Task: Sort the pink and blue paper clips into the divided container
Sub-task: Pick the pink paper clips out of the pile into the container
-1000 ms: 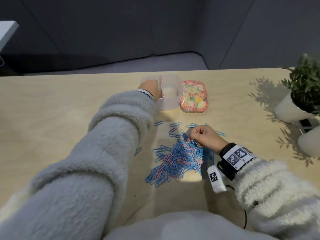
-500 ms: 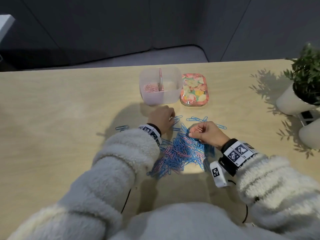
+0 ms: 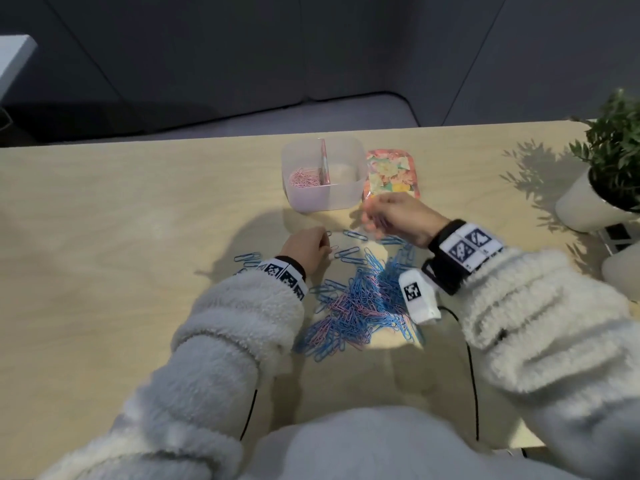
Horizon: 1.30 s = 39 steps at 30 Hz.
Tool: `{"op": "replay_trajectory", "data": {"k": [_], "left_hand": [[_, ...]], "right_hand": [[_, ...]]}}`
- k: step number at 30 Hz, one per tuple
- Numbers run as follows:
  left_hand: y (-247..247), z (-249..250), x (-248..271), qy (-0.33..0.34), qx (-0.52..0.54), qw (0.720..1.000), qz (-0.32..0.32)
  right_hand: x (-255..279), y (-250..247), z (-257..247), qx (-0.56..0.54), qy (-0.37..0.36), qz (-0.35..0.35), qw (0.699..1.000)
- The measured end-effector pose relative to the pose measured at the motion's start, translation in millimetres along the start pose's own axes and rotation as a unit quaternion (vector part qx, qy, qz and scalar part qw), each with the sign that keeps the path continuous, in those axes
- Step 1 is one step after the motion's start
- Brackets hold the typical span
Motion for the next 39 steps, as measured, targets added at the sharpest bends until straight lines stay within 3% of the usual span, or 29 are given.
{"op": "replay_trajectory", "data": {"k": [6, 9, 14, 21, 25, 26, 28, 30, 33, 35, 39], "left_hand": [[-32, -10, 12, 0.021, -0.03, 0.996, 0.085], [-57, -7, 12, 0.041, -0.038, 0.985, 0.162], [-89, 2, -10, 0.024, -0.024, 0.964, 0.262], [-92, 14, -53, -0.006, -0.084, 0.982, 0.168], [-72, 36, -29, 0.162, -0.093, 0.946, 0.264], [-61, 40, -22, 0.186, -0.098, 0.947, 0.243], [-31, 44, -10, 0.186, -0.097, 0.971, 0.116], [-4, 44, 0, 0.18, -0.108, 0.978, 0.014], [21, 40, 8, 0.177, -0.112, 0.976, -0.053], [26, 34, 11, 0.172, -0.122, 0.976, -0.056], [25, 27, 20, 0.173, -0.156, 0.973, 0.009]], "right_hand": [[-42, 43, -78, -0.115, -0.021, -0.008, 0.993], [-53, 60, -89, -0.092, -0.015, 0.036, 0.995], [-49, 62, -88, -0.013, -0.028, 0.041, 0.999], [-11, 9, -54, -0.058, -0.087, 0.102, 0.989], [10, -24, -7, -0.008, -0.068, 0.113, 0.991], [15, -30, 6, 0.026, -0.059, 0.11, 0.992], [23, -36, 32, 0.091, -0.046, 0.095, 0.99], [27, -37, 52, 0.181, -0.059, 0.085, 0.978], [29, -30, 65, 0.3, -0.099, 0.088, 0.945], [30, -20, 69, 0.322, -0.129, 0.078, 0.935], [28, -5, 81, 0.423, -0.114, 0.027, 0.899]]}}
Point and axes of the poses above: each hand's wrist, its own x-axis away from the middle knuckle, its own y-axis out of the palm, z = x × y, the point moved 3 cm from there along -x, towards the middle knuckle, and after that the axes turned 3 degrees about z, right-handed, at the moved point
